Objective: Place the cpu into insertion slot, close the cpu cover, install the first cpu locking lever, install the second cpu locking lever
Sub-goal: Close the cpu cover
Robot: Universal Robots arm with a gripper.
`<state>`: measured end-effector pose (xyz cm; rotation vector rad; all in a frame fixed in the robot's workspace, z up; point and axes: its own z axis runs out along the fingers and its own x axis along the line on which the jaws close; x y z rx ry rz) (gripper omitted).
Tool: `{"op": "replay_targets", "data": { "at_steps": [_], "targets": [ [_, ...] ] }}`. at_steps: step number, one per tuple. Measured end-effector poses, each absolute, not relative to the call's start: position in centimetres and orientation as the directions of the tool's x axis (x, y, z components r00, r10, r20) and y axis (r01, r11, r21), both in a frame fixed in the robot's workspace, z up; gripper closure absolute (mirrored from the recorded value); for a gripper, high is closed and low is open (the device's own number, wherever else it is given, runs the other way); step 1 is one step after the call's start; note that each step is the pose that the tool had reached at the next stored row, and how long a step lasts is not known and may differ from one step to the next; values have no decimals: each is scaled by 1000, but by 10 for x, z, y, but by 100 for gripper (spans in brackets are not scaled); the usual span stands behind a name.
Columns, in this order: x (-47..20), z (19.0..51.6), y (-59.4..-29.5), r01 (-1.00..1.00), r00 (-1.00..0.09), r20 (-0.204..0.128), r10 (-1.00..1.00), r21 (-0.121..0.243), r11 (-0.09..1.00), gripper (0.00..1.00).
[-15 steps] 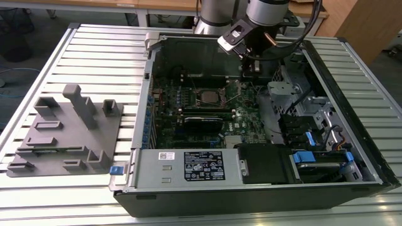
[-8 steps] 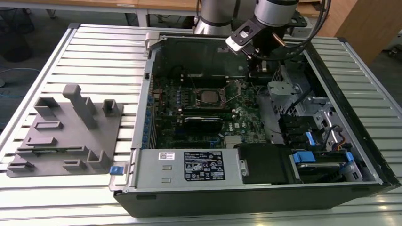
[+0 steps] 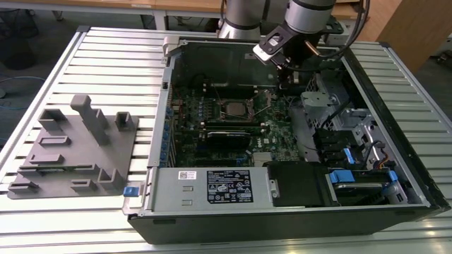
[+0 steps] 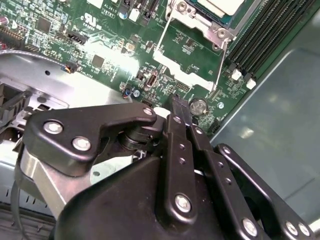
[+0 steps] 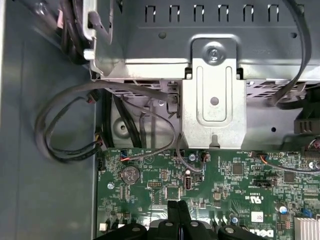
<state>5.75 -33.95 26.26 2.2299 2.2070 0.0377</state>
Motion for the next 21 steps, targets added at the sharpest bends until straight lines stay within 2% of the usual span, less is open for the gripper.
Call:
{"op": "replay_targets", "data": {
  "at_steps": [11,21],
  "targets": [
    [58,243,-339,1000,10,14,1000,20,-10,89],
    [49,238,-338,1000,10,14,1000,20,-10,89]
  ]
}}
